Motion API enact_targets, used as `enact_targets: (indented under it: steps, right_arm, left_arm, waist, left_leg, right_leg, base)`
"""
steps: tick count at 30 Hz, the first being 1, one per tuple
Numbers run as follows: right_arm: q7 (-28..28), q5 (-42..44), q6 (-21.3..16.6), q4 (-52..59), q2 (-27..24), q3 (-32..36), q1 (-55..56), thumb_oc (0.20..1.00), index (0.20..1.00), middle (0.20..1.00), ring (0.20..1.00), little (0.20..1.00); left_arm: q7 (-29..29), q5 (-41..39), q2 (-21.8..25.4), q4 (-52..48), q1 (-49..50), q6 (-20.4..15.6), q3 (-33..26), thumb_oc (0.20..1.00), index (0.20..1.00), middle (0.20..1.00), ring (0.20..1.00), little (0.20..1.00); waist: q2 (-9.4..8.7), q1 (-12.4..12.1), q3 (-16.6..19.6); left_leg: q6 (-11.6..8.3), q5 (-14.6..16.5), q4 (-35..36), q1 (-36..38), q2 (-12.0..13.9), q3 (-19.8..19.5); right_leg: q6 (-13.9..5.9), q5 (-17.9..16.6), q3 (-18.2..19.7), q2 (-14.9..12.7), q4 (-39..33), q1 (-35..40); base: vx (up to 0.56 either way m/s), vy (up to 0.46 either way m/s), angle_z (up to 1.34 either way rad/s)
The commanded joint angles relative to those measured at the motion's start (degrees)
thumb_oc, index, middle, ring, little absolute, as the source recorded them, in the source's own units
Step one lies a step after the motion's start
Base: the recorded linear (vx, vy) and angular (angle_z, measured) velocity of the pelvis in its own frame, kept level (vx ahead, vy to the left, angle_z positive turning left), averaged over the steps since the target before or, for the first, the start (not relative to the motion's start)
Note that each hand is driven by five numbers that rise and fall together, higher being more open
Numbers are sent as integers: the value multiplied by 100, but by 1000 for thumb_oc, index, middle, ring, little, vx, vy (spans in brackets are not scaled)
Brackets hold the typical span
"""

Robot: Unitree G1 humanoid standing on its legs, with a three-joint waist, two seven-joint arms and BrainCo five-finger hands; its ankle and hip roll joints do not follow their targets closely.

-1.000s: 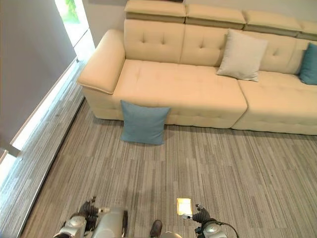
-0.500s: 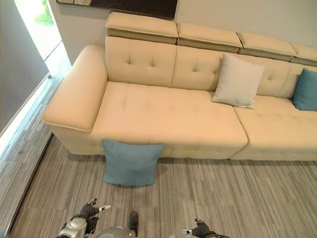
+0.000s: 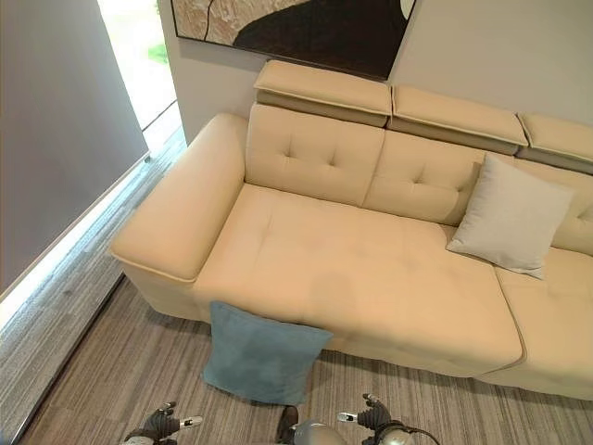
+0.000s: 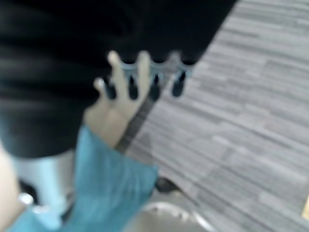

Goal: Pick up all the scattered cushions and arrange them neatly on the sofa.

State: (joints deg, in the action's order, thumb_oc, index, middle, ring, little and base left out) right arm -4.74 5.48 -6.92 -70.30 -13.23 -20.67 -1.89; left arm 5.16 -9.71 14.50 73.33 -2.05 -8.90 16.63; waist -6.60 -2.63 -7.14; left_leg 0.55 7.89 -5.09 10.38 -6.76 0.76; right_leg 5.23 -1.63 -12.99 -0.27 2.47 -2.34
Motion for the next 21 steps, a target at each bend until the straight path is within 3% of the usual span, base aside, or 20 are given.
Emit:
enact_targets:
  steps: [1,3,4,6,7,11,16,21]
  right_arm:
    - [-28,161,-66,-74,-291,3,-59,1000,1000,1000,1000,1000]
    - [-27,165,-60,-108,-302,7,-57,1000,1000,1000,1000,1000]
    - [-25,183,-68,-139,-310,12,-55,1000,1000,1000,1000,1000]
    - [-43,188,-66,-145,-324,19,-65,1000,1000,1000,1000,1000]
    - [-51,207,-93,-94,-342,-20,-85,1000,1000,1000,1000,1000]
    - [-66,205,-94,-25,-379,-48,-143,1000,1000,1000,1000,1000]
    - [-16,174,-63,-35,-371,-29,-139,1000,1000,1000,1000,1000]
    - [-64,127,-23,73,-343,-87,-396,1000,1000,1000,1000,1000]
  left_arm:
    - [-16,160,-133,-1,-465,-105,39,1000,1000,1000,1000,1000]
    - [-27,151,-142,3,-471,-109,49,1000,1000,1000,1000,1000]
    - [-12,117,-174,-1,-470,-122,68,1000,1000,1000,1000,1000]
    - [-30,104,-186,-14,-481,-121,78,1000,1000,1000,1000,1000]
    - [-13,84,-189,-28,-488,-128,112,1000,1000,1000,1000,1000]
    - [37,-24,-226,3,-528,-128,189,1000,1000,1000,1000,1000]
    - [-27,42,-232,20,-449,-112,197,1000,1000,1000,1000,1000]
    - [12,-7,-191,38,-447,-134,119,1000,1000,1000,1000,1000]
  waist:
    - [-76,163,-148]
    - [-95,157,-156]
    - [-136,190,-177]
    - [-142,188,-172]
    - [-154,152,-183]
    - [-63,94,-206]
    - [45,151,-92]
    - [117,10,-165]
  left_leg:
    - [5,210,-244,-800,307,341]
    - [-5,250,-437,-894,346,381]
    - [-49,215,-542,-1017,588,528]
    - [-44,190,-495,-1053,681,569]
    - [-97,45,-371,-1136,872,453]
    - [-240,-209,-168,-1275,1058,-194]
    - [-236,-146,106,-970,987,-163]
    - [20,22,196,-878,760,79]
  right_leg:
    - [-782,712,109,-150,-12,527]
    - [-763,713,99,-163,-70,573]
    - [-755,709,29,-229,-169,641]
    - [-771,698,23,-255,-241,665]
    - [-772,703,66,-304,-225,672]
    - [-721,866,257,-349,-38,650]
    - [-839,788,350,-524,-2,643]
    - [-1129,547,590,-802,208,283]
  base:
    - [-42,-17,29]
    - [-45,2,45]
    - [-59,38,42]
    - [-23,62,25]
    - [4,92,11]
    - [23,132,-22]
    - [74,200,-37]
    - [-16,199,-41]
